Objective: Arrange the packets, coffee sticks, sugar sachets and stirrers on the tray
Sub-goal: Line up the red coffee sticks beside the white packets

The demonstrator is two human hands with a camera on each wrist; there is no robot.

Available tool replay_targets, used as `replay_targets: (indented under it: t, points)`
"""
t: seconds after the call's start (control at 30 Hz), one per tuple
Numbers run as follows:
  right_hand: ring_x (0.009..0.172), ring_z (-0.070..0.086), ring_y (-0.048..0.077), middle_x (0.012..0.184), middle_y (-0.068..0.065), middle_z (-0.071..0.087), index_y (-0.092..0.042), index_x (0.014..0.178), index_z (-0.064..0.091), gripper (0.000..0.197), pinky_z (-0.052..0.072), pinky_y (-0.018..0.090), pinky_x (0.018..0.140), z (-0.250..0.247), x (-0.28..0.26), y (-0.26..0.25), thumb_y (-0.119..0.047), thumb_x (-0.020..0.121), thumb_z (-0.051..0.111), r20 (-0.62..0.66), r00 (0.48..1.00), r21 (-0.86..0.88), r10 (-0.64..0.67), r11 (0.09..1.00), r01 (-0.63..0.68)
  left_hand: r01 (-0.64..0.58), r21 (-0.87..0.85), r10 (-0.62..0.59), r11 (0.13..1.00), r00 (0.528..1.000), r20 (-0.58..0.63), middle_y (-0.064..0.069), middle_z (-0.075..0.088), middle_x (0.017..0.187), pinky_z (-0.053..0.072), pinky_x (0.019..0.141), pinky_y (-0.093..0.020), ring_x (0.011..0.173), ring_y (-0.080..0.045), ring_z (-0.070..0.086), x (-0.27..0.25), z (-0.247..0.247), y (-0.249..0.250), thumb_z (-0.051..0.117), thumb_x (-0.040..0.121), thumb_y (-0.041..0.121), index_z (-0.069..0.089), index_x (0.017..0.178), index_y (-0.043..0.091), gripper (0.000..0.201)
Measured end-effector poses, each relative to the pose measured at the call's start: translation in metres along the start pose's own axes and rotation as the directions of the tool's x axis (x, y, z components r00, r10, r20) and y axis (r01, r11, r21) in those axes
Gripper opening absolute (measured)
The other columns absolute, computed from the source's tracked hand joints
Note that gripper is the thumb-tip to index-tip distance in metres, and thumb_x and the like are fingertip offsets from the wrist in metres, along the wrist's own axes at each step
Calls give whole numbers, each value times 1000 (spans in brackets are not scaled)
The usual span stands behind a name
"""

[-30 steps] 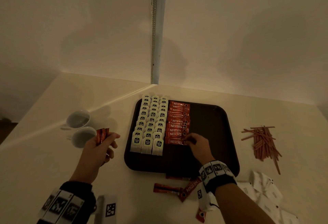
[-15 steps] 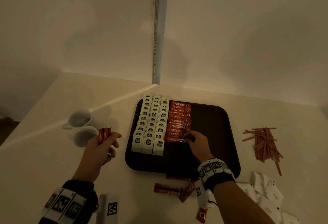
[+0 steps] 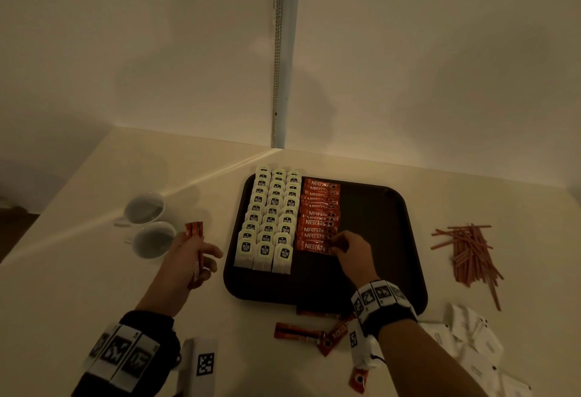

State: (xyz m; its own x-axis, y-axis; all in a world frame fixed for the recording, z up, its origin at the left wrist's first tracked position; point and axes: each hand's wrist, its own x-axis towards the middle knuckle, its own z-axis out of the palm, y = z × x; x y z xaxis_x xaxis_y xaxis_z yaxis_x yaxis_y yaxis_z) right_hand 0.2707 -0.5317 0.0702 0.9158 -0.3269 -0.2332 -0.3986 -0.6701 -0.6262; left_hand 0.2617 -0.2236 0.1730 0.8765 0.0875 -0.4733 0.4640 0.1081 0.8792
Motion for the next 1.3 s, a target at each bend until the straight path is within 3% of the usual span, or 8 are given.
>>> replay_targets:
  t: [0.3,0.43,0.57,0.67,0.77,0.87,1.17,1.3]
  points:
    - [95,50,10,110,5,56,-13,101,58,20,42,23,87,-3,3,0,-14,83,68,-15,1000,-25,-17,1000,16,61,48,-73,997,954,290,-5,60,67,54,55,-27,62,-20,66,-1,36,21,44,99,32,63,102,12,28]
    - [98,54,14,110,5,57,-15,101,57,18,46,27,90,-8,2,-9,-17,85,65,-30,1000,13,2,1000,-2,89,116,-126,989,926,356,3,34,55,26,37,-18,43,-10,30,7,54,27,43,88,59,66,101,13,53]
    - [92,59,13,100,-5,59,-20,99,57,10,51,25,80,-30,-13,-62,-27,92,56,-7,988,286,-155,946,151,48,223,-141,974,895,423,8,31,53,16,40,-19,45,-8,22,9,69,39,44,82,69,71,102,17,62]
    - [80,63,12,98,-2,63,-16,111,59,24,53,20,68,-48,-34,-113,-31,94,49,145,930,582,-337,789,196,-78,369,-94,926,900,426,7,33,56,21,44,-22,49,-9,26,7,80,46,60,78,60,68,89,16,46]
    - [78,64,11,91,-1,63,-7,106,61,17,57,23,71,-52,-42,-132,-16,93,54,98,921,650,-376,725,227,-269,416,89,869,910,404,6,55,65,35,49,-14,53,-8,47,10,83,47,71,83,28,73,94,20,14]
    - [83,64,10,98,7,61,-2,98,60,10,54,18,68,-52,-42,-130,-1,91,53,48,935,711,-352,670,216,-333,312,244,890,925,290,3,71,79,44,56,-11,58,0,61,12,78,47,81,72,13,74,95,20,25]
    - [97,63,4,108,-9,63,-12,111,64,28,54,20,74,-44,-49,-140,0,87,60,7,899,735,-438,612,293,-414,265,394,871,910,126,-2,72,69,46,46,-15,56,-7,67,9,83,52,79,76,19,73,86,13,13]
    - [104,64,11,111,-1,67,-11,114,65,32,53,21,79,-42,-48,-140,1,84,63,-3,906,763,-424,585,276,-422,239,408,875,907,105,0,72,70,43,44,-17,55,-12,68,7,83,55,76,79,25,72,83,14,12]
